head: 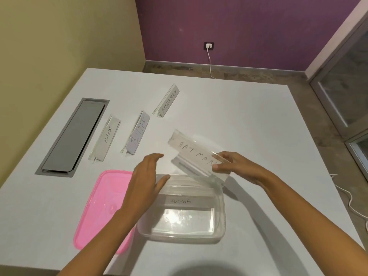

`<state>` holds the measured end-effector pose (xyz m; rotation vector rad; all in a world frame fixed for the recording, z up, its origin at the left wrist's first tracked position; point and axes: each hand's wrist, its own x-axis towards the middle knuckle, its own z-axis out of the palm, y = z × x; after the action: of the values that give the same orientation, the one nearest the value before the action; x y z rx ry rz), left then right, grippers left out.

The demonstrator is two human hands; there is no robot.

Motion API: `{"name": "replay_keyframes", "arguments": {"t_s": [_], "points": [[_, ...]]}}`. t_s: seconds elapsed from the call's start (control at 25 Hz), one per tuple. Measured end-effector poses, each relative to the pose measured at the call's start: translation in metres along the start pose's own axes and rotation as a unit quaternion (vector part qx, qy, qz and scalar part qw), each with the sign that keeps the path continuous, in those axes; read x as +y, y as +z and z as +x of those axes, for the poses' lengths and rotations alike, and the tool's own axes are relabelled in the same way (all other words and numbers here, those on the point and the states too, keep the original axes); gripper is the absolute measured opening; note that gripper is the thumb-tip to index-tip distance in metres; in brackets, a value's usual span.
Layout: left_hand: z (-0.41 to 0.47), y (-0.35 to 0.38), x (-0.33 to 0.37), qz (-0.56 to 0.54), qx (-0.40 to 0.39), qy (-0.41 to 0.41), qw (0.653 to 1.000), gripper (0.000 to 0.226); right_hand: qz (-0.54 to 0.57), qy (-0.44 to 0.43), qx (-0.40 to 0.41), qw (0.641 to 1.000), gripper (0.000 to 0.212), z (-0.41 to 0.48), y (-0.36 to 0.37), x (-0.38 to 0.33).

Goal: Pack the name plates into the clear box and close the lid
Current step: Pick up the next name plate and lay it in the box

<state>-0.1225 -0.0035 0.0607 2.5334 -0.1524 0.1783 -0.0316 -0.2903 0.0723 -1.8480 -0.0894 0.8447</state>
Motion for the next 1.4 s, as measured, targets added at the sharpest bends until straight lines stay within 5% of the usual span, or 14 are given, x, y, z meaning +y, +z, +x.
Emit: {"name": "replay_keyframes", "arguments": {"t_s": [0.28,0.44,0.8,1.4], "points": [[-0.011,-0.008,-0.016,0.091,-0.050,0.029,0.994,0.093,-0.138,0.009,-0.051,0.989,0.050,-0.014,0.045,0.001],[-0.026,0.004,-0.024,0.219,-0.069,0.047,0.972,0.086,-0.179,-0.007,-0.035,0.983,0.056,-0.007,0.067,0.015],[-0.038,0.019,-0.033,0.245,-0.089,0.059,0.964,0.054,-0.282,-0.029,0.001,0.959,0.061,-0.001,0.090,0.033],[-0.041,0.028,-0.030,0.225,-0.077,0.022,0.971,0.050,-0.498,-0.064,0.076,0.862,0.060,-0.008,0.116,0.045]]}}
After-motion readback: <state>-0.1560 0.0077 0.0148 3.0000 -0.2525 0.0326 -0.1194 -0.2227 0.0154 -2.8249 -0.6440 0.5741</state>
